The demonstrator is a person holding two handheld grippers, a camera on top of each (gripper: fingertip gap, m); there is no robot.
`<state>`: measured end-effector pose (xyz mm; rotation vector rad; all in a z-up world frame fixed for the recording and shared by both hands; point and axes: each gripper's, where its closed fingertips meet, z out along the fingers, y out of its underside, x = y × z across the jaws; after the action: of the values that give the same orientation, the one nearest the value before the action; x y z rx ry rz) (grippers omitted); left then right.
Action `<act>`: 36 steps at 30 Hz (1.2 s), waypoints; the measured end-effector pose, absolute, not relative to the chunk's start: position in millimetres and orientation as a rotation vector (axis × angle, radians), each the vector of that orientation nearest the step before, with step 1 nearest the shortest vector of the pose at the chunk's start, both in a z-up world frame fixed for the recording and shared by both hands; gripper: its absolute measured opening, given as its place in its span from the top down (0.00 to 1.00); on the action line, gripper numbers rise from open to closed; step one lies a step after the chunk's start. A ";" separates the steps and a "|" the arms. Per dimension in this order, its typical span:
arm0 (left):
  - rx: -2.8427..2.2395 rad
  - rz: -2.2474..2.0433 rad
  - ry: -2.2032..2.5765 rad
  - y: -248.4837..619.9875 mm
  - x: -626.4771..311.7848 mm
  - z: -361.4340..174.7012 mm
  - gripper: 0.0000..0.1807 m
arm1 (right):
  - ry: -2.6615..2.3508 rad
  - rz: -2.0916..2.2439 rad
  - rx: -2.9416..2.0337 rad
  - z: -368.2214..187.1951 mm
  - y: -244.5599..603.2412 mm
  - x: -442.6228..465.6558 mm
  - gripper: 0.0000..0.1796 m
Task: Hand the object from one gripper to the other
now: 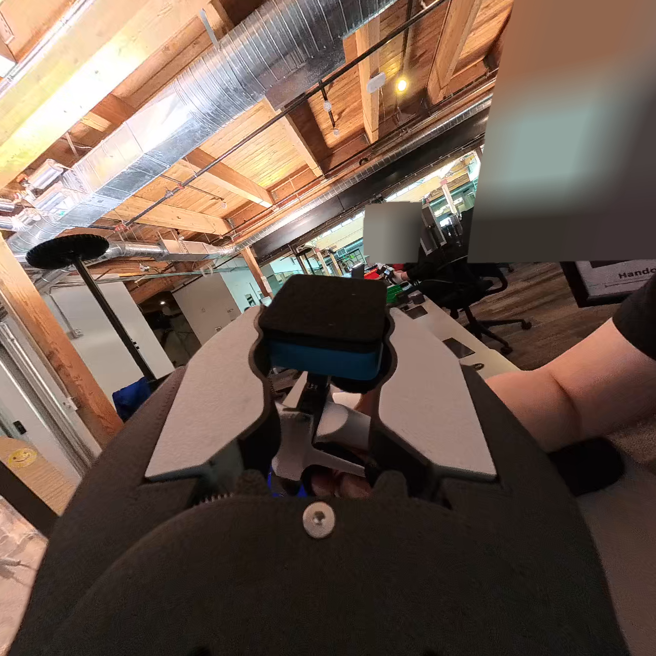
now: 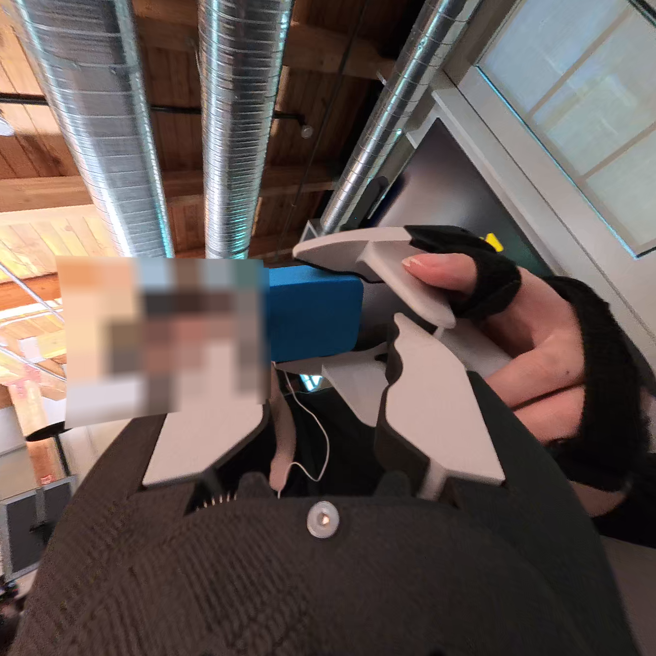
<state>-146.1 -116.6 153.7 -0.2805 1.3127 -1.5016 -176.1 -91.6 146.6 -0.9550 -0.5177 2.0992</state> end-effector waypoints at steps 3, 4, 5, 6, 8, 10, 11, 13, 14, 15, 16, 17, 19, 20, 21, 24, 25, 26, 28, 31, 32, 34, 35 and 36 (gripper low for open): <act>-0.292 -1.501 1.354 -119.4 -141.1 146.1 0.67 | -0.516 2.186 -0.877 151.7 -96.5 -174.6 0.66; -0.307 -1.502 1.353 -118.6 -138.9 144.1 0.67 | -0.523 2.202 -0.847 153.2 -98.3 -173.1 0.67; -0.321 -1.513 1.340 -116.5 -138.0 143.6 0.67 | -0.513 2.207 -0.847 153.6 -97.2 -171.4 0.68; -0.334 -1.520 1.330 -113.3 -137.4 143.6 0.67 | -0.506 2.183 -0.875 152.5 -94.3 -171.4 0.68; -0.394 -1.517 1.320 -102.3 -134.3 146.1 0.61 | -0.484 2.048 -0.944 151.2 -85.9 -167.1 0.68; -0.454 -1.528 1.308 -88.7 -135.6 152.7 0.54 | -0.447 1.824 -1.020 152.2 -75.1 -154.5 0.68; -0.476 -1.521 1.290 -81.2 -137.6 157.1 0.52 | -0.429 1.655 -1.071 151.3 -67.8 -146.2 0.68; -0.546 -1.416 1.290 -64.7 -135.7 158.9 0.54 | -0.420 1.221 -1.135 150.7 -55.8 -125.8 0.68; -0.606 -1.356 1.318 -58.0 -131.9 155.3 0.56 | -0.460 1.009 -1.139 152.4 -56.2 -119.1 0.68; -0.691 -1.317 1.348 -51.7 -126.7 149.7 0.57 | -0.515 0.794 -1.138 154.0 -57.9 -115.1 0.68; -0.800 -1.305 1.384 -46.8 -121.1 141.5 0.60 | -0.578 0.572 -1.123 156.3 -61.0 -113.3 0.68; -0.902 -1.339 1.433 -47.5 -117.4 132.9 0.60 | -0.656 0.358 -1.085 158.6 -66.3 -114.9 0.68; -1.045 -1.529 1.488 -58.8 -116.2 125.8 0.57 | -0.805 -0.030 -0.981 159.8 -76.9 -123.5 0.67; -1.088 -1.652 1.480 -64.5 -117.3 128.2 0.56 | -0.874 -0.212 -0.939 157.4 -79.2 -127.7 0.67; -1.122 -1.774 1.459 -69.0 -119.1 132.2 0.56 | -0.938 -0.359 -0.900 154.2 -80.8 -132.3 0.68; -1.158 -1.989 1.484 -81.7 -126.1 137.8 0.55 | -1.042 -0.626 -0.913 143.7 -72.3 -136.4 0.68; -1.163 -1.977 1.517 -84.9 -126.5 135.6 0.56 | -1.035 -0.680 -0.958 141.8 -66.5 -132.8 0.68; -1.174 -1.905 1.544 -85.1 -124.1 131.1 0.56 | -1.031 -0.732 -0.996 140.1 -61.7 -129.5 0.68; -1.189 -1.665 1.543 -77.3 -115.1 120.5 0.58 | -1.047 -0.823 -1.041 135.5 -55.8 -127.5 0.68; -1.141 -1.371 1.483 -63.5 -106.9 115.7 0.63 | -1.075 -1.025 -1.058 130.8 -48.6 -124.6 0.68; -1.099 -1.316 1.492 -64.2 -107.4 115.2 0.73 | -1.077 -1.117 -1.077 129.4 -44.6 -119.2 0.67; -1.046 -1.191 1.486 -60.3 -106.9 115.1 0.88 | -1.061 -1.234 -1.060 130.3 -40.6 -114.9 0.67; -1.020 -1.161 1.475 -59.4 -107.8 118.1 0.88 | -1.041 -1.265 -1.018 133.9 -41.0 -115.9 0.67; -1.003 -1.153 1.455 -57.5 -109.8 122.9 0.88 | -1.019 -1.272 -0.968 138.3 -42.7 -118.0 0.68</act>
<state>-109.8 -57.5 122.9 -1.0031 1.4549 -1.1528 -118.0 -42.7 138.3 -0.9679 -1.0186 -1.2723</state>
